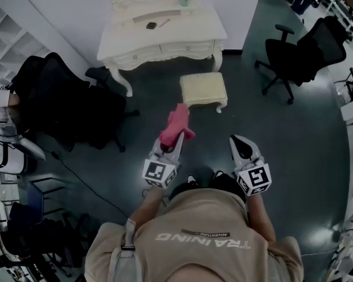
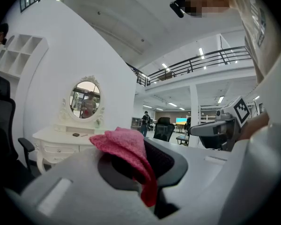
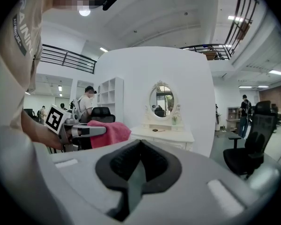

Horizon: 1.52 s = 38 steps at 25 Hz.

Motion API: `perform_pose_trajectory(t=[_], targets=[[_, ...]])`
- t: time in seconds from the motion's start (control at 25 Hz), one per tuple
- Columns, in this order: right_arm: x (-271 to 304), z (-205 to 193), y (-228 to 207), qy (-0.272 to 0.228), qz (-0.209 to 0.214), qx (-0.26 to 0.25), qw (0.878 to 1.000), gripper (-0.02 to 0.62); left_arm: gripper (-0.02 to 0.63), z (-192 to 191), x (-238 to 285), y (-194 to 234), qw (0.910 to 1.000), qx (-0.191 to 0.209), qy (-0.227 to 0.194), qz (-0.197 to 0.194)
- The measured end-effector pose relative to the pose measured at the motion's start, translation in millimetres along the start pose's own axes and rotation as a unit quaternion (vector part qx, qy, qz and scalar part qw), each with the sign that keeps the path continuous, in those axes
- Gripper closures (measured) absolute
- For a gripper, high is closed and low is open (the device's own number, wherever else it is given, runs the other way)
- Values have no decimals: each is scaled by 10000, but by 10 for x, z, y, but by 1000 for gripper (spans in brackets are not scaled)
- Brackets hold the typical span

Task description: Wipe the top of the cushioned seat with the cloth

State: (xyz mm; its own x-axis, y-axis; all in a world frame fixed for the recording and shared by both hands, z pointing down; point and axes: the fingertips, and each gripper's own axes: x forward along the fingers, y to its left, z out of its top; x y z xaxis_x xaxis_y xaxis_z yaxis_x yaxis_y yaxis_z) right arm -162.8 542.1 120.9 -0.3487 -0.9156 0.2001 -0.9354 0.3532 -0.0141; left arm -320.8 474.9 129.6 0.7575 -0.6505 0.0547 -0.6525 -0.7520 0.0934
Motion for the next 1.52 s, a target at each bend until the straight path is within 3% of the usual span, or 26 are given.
perform_pose_trajectory(t=[0.24,0.76,1.12,1.52], targets=[[137,-127,-30,139,78,127,9998,594,568,-111,96,78,9998,-81,173,-4],[584,5,-1005,-156,526,117,9984,594,568,116,982,74,9986,252,182,429],[851,-8,-1649,-65,1004,187,9947,594,568,118,1550,25,9958,-164,230,871],[1139,-28,-1885,-3,1350,191,9907,594,568,30,1784,98,9922,-228,354,1177]])
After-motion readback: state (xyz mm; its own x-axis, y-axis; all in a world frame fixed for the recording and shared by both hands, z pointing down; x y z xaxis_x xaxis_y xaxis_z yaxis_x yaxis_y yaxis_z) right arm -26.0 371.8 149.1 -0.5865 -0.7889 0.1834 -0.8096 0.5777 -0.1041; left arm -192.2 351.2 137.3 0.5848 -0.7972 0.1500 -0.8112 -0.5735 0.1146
